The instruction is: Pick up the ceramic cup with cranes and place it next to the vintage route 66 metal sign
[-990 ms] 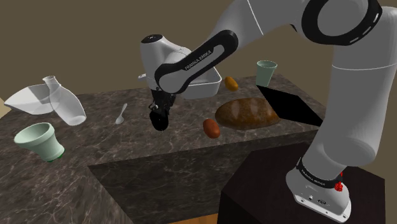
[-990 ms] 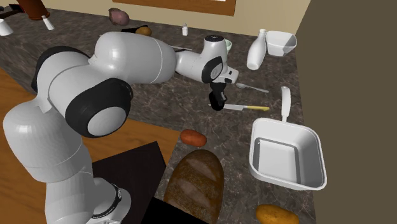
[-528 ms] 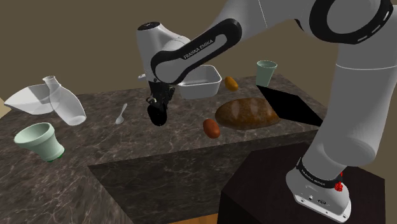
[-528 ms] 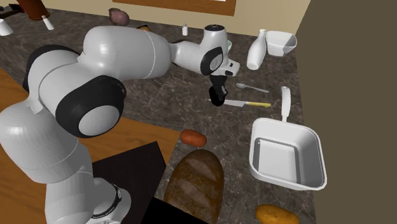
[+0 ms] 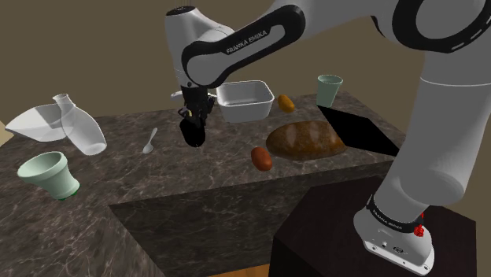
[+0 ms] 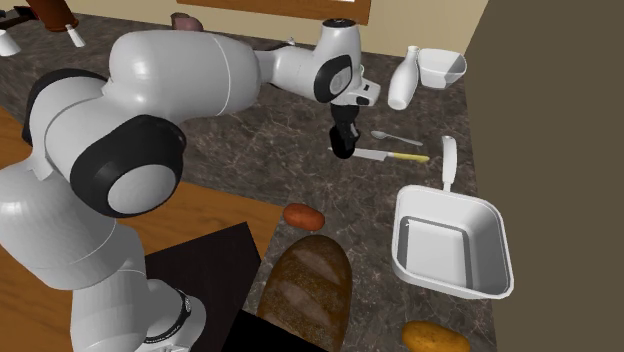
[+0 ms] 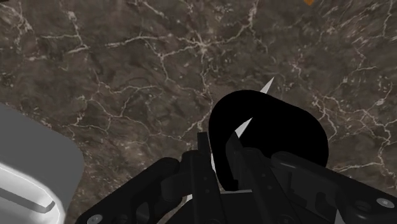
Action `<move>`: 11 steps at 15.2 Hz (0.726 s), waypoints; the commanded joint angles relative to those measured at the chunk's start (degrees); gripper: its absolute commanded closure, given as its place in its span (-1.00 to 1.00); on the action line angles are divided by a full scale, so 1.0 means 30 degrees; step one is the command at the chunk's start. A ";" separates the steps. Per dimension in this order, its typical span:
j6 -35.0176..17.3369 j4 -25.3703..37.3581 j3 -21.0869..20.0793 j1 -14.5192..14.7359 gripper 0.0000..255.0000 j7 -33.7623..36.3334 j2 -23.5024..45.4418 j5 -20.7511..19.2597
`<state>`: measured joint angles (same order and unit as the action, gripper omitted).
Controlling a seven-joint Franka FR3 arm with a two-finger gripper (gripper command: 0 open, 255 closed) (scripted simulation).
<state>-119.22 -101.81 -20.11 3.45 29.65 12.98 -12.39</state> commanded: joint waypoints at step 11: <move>0.2870 0.2446 -0.0120 0.0028 1.00 -0.0524 -0.0490 0.0417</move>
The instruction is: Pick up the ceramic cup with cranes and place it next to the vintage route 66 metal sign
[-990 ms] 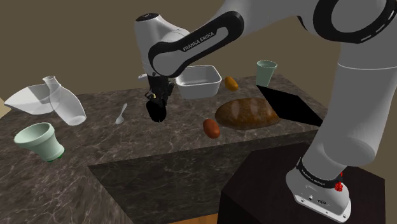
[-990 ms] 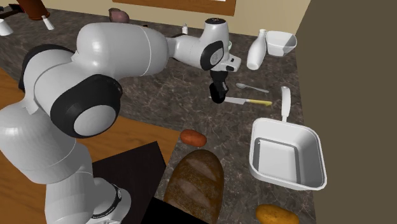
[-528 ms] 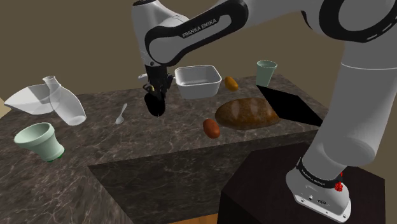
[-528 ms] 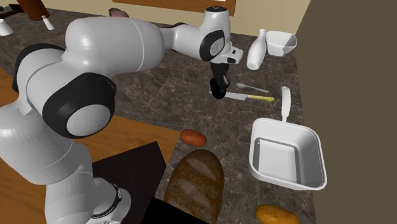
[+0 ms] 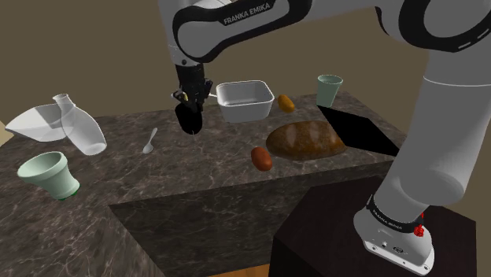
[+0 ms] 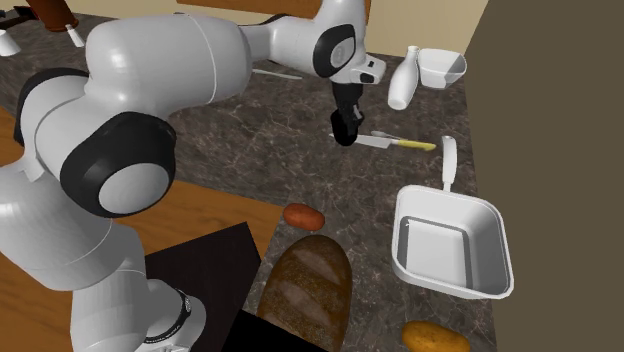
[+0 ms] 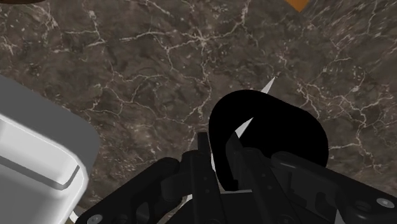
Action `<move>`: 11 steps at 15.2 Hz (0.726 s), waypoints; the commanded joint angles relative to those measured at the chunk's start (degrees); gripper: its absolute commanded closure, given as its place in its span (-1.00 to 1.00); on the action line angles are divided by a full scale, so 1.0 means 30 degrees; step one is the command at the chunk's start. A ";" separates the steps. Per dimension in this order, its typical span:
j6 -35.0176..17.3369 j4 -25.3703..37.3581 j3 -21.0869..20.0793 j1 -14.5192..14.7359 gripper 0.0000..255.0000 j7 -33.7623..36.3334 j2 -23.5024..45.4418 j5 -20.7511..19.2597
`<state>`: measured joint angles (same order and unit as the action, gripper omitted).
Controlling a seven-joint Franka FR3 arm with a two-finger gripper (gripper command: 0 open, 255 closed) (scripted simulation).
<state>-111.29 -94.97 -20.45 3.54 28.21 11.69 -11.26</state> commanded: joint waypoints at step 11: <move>0.0543 -0.2059 0.0670 -0.1400 1.00 -0.2425 -0.3067 0.1412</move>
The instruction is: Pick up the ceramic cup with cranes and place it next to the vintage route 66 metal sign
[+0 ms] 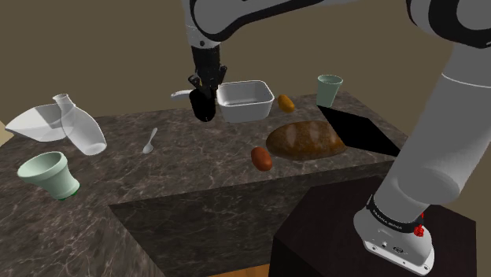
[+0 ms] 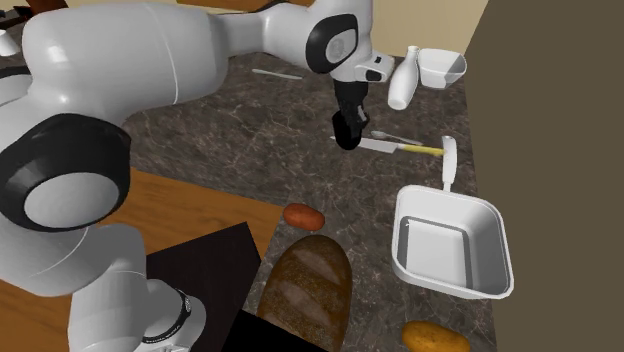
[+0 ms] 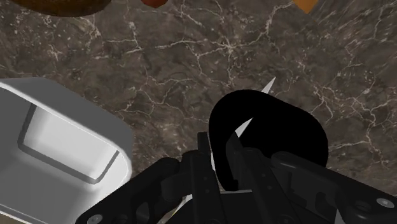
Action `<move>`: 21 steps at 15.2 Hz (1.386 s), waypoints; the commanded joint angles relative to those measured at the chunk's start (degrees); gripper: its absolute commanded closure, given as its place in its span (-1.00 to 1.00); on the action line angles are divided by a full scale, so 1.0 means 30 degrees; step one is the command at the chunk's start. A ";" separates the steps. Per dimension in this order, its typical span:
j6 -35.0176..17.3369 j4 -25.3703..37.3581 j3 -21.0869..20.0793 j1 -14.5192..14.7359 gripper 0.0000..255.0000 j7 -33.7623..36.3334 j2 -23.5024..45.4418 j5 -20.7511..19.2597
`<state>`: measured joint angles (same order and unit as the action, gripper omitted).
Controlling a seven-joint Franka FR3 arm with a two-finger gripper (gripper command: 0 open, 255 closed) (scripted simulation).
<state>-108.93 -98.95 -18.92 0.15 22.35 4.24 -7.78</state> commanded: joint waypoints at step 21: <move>-0.1716 -0.8828 0.5993 -0.3949 1.00 -1.0415 -0.7960 0.1932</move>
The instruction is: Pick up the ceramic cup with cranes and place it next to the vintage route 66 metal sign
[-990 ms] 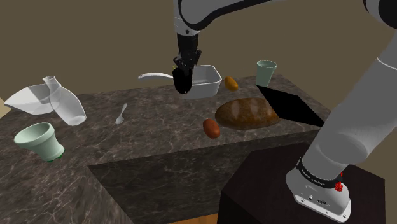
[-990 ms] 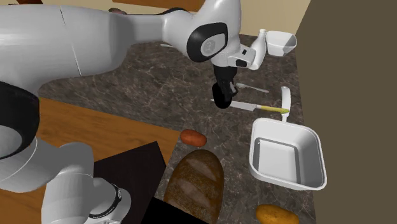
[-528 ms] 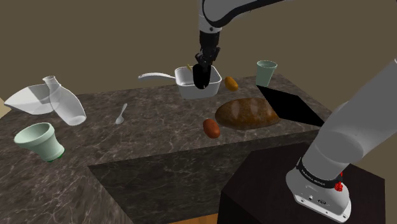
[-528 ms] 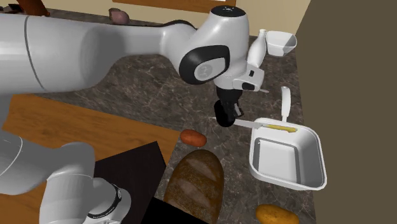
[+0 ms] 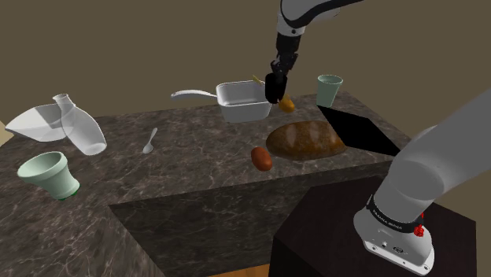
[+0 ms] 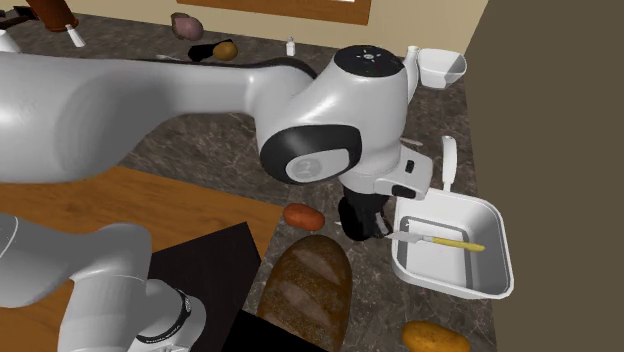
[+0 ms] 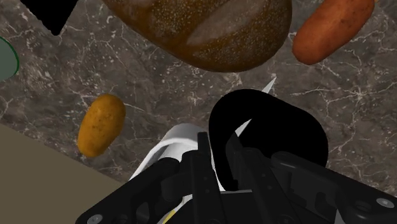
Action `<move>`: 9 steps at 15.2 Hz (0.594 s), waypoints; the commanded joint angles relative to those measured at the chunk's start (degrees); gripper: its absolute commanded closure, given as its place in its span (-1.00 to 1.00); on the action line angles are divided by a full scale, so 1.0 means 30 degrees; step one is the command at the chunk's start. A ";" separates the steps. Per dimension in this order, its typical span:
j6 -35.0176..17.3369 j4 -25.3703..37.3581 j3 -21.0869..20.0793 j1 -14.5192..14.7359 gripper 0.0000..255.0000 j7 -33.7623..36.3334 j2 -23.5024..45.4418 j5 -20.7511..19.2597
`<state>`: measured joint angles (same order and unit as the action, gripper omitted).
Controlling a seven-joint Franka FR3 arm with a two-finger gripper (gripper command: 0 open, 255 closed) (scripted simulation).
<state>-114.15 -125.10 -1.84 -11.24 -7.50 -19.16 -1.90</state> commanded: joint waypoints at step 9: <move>-0.0003 -0.0588 0.3334 -0.1670 1.00 -0.4730 -0.0759 -0.0518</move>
<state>-114.17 -126.99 7.06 -15.72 -20.07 -21.47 -3.28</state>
